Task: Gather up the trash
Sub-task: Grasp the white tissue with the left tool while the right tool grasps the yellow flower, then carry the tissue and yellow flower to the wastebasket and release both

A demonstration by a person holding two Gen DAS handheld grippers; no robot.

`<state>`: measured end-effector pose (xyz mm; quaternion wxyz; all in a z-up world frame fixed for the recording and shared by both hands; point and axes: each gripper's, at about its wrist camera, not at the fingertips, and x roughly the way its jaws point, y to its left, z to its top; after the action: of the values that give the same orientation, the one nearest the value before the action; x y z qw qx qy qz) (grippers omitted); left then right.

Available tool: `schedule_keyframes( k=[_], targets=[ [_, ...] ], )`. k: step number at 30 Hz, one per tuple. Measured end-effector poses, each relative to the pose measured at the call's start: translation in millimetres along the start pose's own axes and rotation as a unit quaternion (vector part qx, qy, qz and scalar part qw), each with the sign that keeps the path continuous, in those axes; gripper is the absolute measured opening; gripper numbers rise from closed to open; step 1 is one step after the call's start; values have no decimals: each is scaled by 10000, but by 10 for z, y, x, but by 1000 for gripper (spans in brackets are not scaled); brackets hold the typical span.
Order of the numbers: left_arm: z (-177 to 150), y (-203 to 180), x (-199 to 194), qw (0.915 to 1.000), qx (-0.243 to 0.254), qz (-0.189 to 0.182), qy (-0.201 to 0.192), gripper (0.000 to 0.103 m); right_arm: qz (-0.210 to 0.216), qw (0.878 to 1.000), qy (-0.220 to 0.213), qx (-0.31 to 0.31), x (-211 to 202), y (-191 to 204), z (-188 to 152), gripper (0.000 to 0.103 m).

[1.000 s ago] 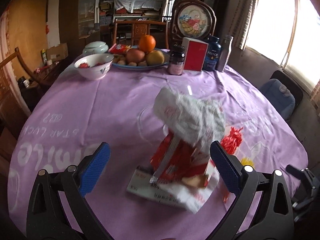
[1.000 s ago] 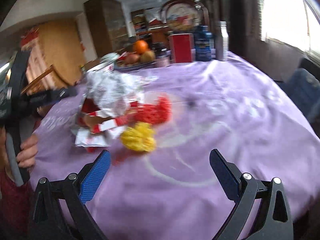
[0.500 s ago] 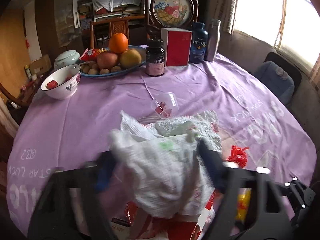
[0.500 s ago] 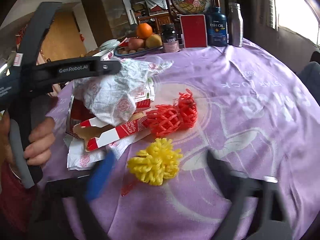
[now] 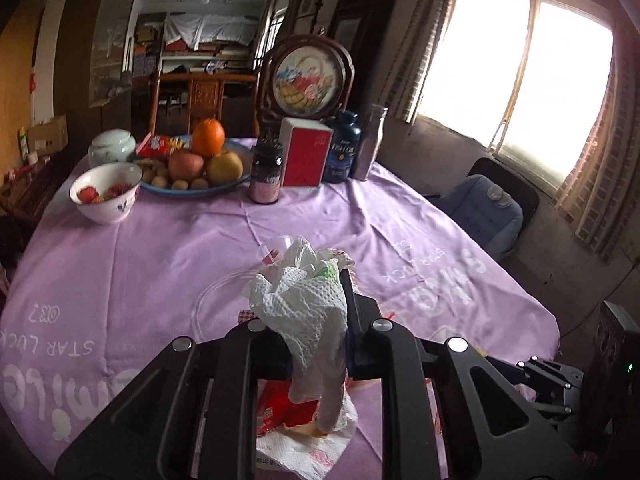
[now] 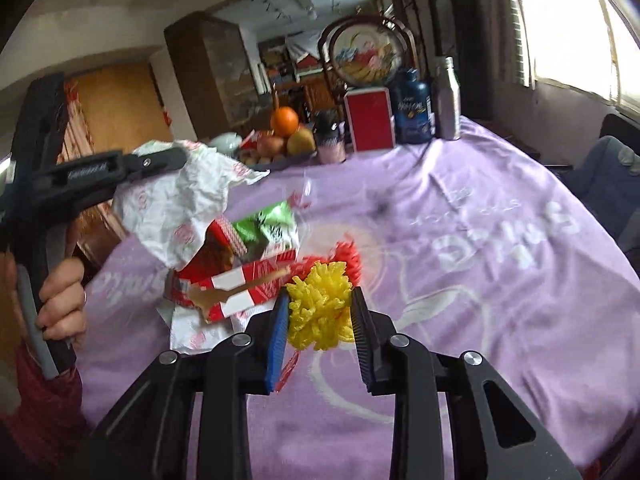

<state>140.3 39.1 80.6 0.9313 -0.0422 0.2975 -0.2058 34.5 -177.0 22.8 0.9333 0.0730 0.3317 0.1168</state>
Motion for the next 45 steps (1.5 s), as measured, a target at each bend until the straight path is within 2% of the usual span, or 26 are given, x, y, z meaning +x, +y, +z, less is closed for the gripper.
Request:
schedule_keyframes(
  k=[3,9,18,24,30,34,39,42,45],
  targets=[
    [55,-149,-122,9999,132,-37,-82,19,-40,9998,-177,89,-186,-74,7,30],
    [40,-479,-214,9991,239,-338,18,20,-210,9984,-480,230,-606,-261,-87,30],
    [-252,-1274,-212,9939,768,-752,259,20,-627,9925,-784,693,-1216,-799,-439,30],
    [-549,-1901,-107,9845,1166,-1204,523,20,-1095,9835,-923,1108,-1601,-1266,-764,31],
    [-890,-2506,59,9684,1507,-1781,881,20,-1732,9678,-797,1642,-1913,-1804,-1270,31],
    [-1102,-2931,189,9552,1755,-2077,1171,20,-2177,9540,-509,1998,-2005,-2178,-1703,31],
    [-1342,-3375,312,9394,2048,-2329,1458,20,-2441,9383,-97,2447,-1995,-2549,-2205,33],
    [-1525,-3640,404,9286,2246,-2452,1647,20,-2459,9301,178,2721,-1871,-2760,-2476,34],
    [-1711,-3887,513,9172,2447,-2542,1849,20,-2406,9234,456,2956,-1691,-2936,-2710,43]
  ],
)
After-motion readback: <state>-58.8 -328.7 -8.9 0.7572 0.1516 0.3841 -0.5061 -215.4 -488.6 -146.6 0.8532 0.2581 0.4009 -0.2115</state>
